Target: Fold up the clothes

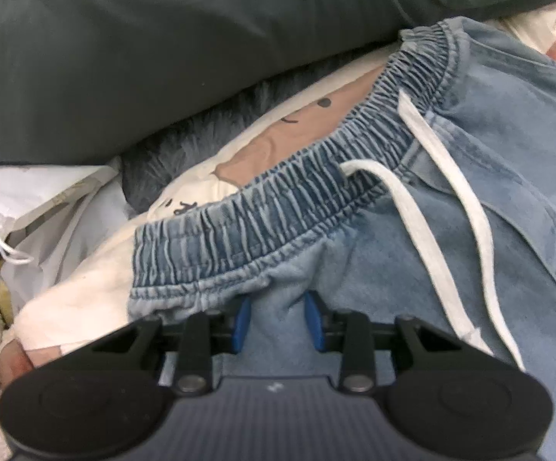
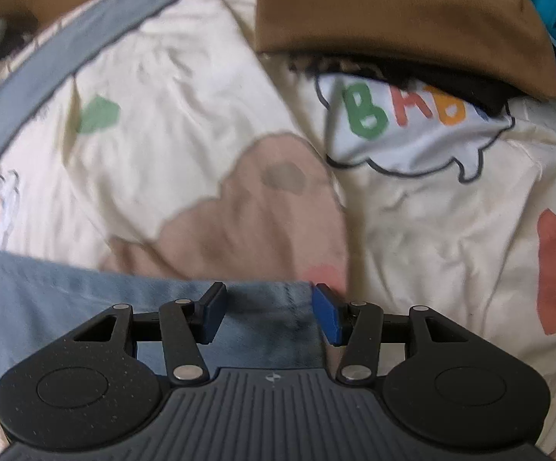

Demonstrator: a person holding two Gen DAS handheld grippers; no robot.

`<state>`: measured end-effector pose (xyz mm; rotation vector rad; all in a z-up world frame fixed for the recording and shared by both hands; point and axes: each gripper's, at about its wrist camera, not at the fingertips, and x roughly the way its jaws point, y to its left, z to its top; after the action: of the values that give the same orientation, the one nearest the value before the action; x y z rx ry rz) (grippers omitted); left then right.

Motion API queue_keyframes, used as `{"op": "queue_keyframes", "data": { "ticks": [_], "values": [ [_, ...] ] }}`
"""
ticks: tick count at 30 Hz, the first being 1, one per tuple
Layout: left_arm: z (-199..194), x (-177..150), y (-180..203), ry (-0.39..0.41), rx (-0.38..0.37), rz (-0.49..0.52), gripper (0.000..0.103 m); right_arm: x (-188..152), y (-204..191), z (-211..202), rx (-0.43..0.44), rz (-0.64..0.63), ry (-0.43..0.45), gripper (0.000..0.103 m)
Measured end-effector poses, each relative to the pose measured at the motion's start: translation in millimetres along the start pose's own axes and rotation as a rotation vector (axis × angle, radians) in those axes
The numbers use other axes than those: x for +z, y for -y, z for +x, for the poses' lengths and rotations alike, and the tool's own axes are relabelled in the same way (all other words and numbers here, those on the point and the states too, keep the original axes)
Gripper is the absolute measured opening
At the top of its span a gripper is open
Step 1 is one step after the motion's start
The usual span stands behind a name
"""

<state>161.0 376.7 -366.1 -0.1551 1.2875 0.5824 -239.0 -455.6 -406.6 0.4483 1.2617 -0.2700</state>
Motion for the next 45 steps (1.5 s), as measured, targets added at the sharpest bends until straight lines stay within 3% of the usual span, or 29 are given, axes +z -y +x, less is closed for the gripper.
{"op": "queue_keyframes", "data": {
  "ticks": [6,11,13,14,16,21,26,36,41,45],
  "values": [
    [-16.7,-8.2,-11.4,0.017,-0.019,0.006,0.035,-7.1,2.2,13.6,0.035,-0.035,-0.016,0.059],
    [-28.1,-17.5,-20.5,0.018,-0.018,0.006,0.035,-13.7,-11.7,16.3,0.04,-0.166,0.011,0.064],
    [-31.8,-22.5,-23.8,0.014,-0.014,0.009,0.035,-15.8,-14.5,14.9,0.035,-0.203,0.014,0.059],
    [-33.6,-25.0,-25.3,0.012,-0.011,0.011,0.035,-16.0,-14.1,13.3,0.037,-0.206,0.015,0.045],
    [-36.6,-29.2,-27.5,0.011,-0.008,0.011,0.035,-14.7,-10.4,9.0,0.061,-0.193,0.011,0.027],
    [-46.2,-39.0,-29.1,0.022,-0.022,0.008,0.033,-18.3,-9.5,-12.5,0.124,-0.208,0.047,0.028],
    [-59.3,-47.1,-14.7,0.045,-0.043,0.054,0.033,-17.6,-7.2,-24.1,0.081,-0.212,0.078,0.02],
    [-106.3,-37.6,73.6,0.154,-0.212,0.25,0.033,-17.9,-10.8,-51.3,-0.009,-0.15,0.13,0.017],
    [-125.7,-34.9,141.0,0.177,-0.332,0.367,0.033,-21.2,-13.3,-64.4,-0.013,-0.137,0.133,0.017],
    [-126.9,-43.3,199.0,0.163,-0.361,0.494,0.033,-25.8,-14.3,-73.2,-0.004,-0.128,0.132,0.017]
  ]
}}
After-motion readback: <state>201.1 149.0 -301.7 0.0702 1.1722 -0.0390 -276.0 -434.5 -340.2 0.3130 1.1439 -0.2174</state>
